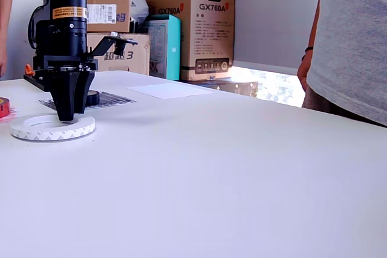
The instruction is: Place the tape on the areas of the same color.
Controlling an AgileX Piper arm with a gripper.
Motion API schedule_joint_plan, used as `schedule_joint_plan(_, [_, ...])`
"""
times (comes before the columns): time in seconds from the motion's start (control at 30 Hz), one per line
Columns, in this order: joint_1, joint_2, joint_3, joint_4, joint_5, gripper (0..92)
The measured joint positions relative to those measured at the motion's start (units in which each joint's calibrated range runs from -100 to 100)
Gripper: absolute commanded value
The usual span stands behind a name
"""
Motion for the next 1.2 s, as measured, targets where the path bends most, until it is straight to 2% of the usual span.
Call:
schedule_joint_plan(0.17, [1.18,-0.59,-0.5,1.86,0.68,27.9])
schedule_joint_plan(0.6, [11.63,-6.81,-2.28,11.24,9.24,28.0])
schedule_joint_plan(1.2, [29.01,-7.49,-2.28,12.28,17.49,27.9])
